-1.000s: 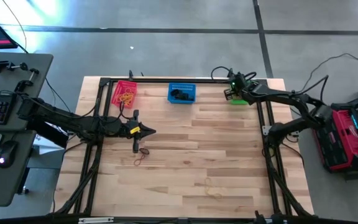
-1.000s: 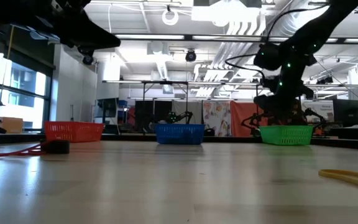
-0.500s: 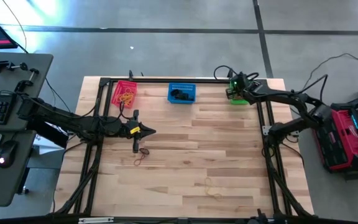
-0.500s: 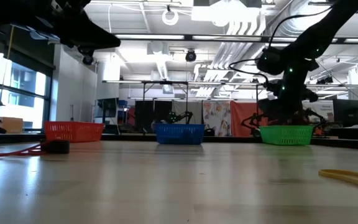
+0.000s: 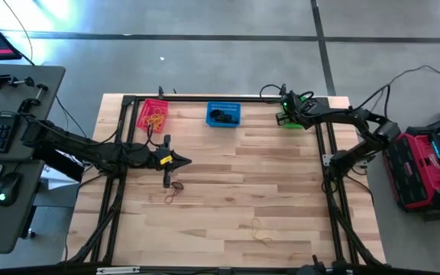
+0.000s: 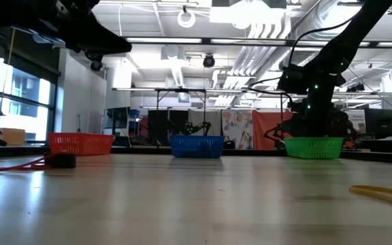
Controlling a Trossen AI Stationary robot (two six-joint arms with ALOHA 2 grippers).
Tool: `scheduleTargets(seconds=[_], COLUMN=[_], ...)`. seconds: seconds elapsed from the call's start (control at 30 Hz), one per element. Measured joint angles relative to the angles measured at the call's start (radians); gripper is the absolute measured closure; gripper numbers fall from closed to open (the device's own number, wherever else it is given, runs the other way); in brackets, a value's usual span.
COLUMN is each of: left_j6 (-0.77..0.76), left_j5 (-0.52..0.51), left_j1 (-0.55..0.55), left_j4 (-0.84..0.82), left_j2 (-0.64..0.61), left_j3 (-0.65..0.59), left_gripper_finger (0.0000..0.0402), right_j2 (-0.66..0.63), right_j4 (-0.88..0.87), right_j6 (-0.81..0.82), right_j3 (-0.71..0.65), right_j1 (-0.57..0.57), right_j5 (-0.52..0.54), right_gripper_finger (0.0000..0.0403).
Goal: Sort rubber bands into baskets
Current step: Put the right red rubber band into the green bin, then put the black rubber band into the blue bin
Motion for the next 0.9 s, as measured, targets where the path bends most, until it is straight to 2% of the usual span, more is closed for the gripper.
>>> scheduleTargets(seconds=[0.17,0.4,0.53,0.63,0.77,0.9], left_j6=[-0.005,-0.006,-0.022,-0.03,-0.018,-0.001], left_j5=[0.0,-0.001,-0.003,-0.003,-0.003,0.003], left_j1=[0.0,0.0,0.0,0.0,0.0,0.0], left_j4=[-0.001,-0.005,-0.005,-0.014,-0.071,-0.103], left_j2=[0.0,0.0,0.0,0.0,0.0,0.0], left_j3=[0.0,0.0,0.0,0.004,0.041,0.068], left_gripper_finger=[0.0401,0.0401,0.0401,0.0401,0.0401,0.0401], right_j2=[0.0,0.0,-0.001,-0.03,-0.109,-0.179], right_j4=[0.0,-0.003,-0.072,-0.153,-0.162,-0.114], right_j6=[0.017,0.02,-0.056,-0.094,-0.148,-0.141], right_j3=[0.0,0.0,0.033,0.074,0.092,0.059], right_j1=[-0.026,-0.032,-0.03,0.0,0.047,0.097], right_j5=[-0.004,-0.006,-0.029,-0.029,-0.029,-0.084], right_gripper_finger=[0.0374,0.0293,0.0273,0.0299,0.0385,0.0392])
